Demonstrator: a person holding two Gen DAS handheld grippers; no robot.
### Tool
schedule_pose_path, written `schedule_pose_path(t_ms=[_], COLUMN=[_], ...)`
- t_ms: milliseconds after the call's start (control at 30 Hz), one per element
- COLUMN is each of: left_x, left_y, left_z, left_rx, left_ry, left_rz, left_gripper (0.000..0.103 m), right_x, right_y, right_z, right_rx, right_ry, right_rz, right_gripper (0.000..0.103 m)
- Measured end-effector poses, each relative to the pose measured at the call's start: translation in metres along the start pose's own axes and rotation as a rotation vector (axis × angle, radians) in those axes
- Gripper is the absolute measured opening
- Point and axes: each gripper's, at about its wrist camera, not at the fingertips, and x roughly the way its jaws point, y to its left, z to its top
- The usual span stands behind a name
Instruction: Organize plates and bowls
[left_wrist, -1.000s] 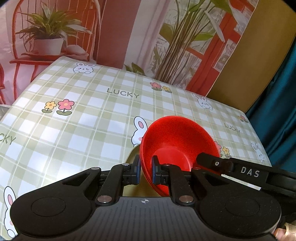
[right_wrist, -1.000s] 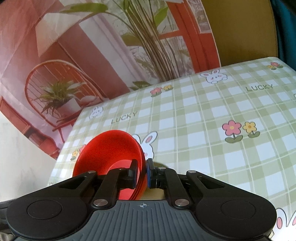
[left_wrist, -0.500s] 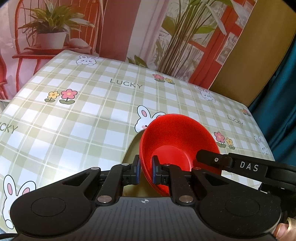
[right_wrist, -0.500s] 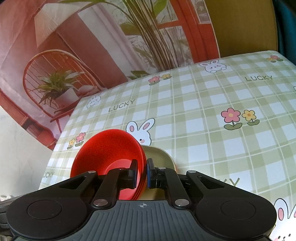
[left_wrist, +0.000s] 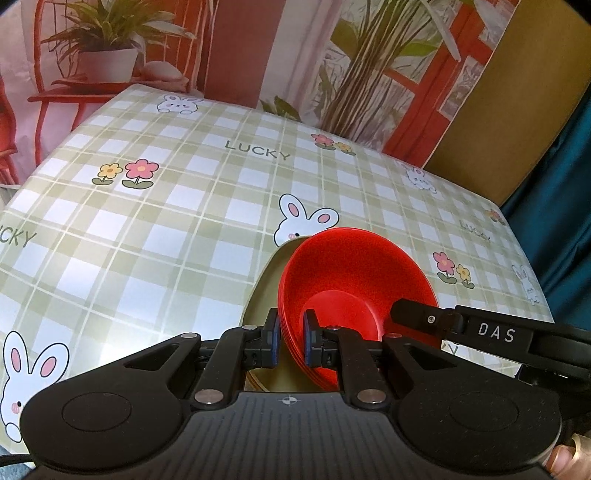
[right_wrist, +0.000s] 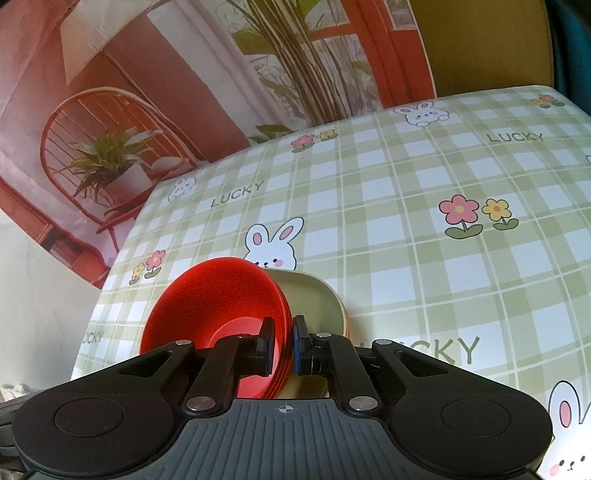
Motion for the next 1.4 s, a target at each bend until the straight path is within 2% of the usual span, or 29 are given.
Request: schedule_pose_path(t_ms=[667,800,900,1000,1167,1400], left_x=[0.008,0.007,0.002,-0.003,-0.009,-0.018], left_y=[0.001,0.002,0.000,-0.002,-0.003,-0.003], left_z=[0.000,0.001,0.002,0.004,0.005,0.006], left_rx=[-0.019,-0.026,-0.012,-0.001,-0.001,0.013], left_ry=[0.026,0.028,0.005,-0.016,-0.032,-0.061], left_rz=[-0.006,-0.027,-0.037,-0.040,-0.040,-0.028], left_gripper=[0.014,0.025,0.035,0.040,0.045,0.046], right_x=[0.007,0.007,0.005,0.002,-0.006,-0.016], right_y=[-0.003,-0.002,0.000,0.004,0.005,0.008], right_z=[-0.002,-0.002,-0.002,0.000,0.002,0.002], right_rx=[0.009,0.006,-0.013,-0.035,-0.040,-0.062], right_ry=[0.031,0.029,0.019,0.007,-0.016,-0.047], right_rz=[-0.006,-0.005,-0.002,-0.008,-0.008,-0.019], right_gripper=[0.010,0.014,0.019,0.021,0.023,0.025])
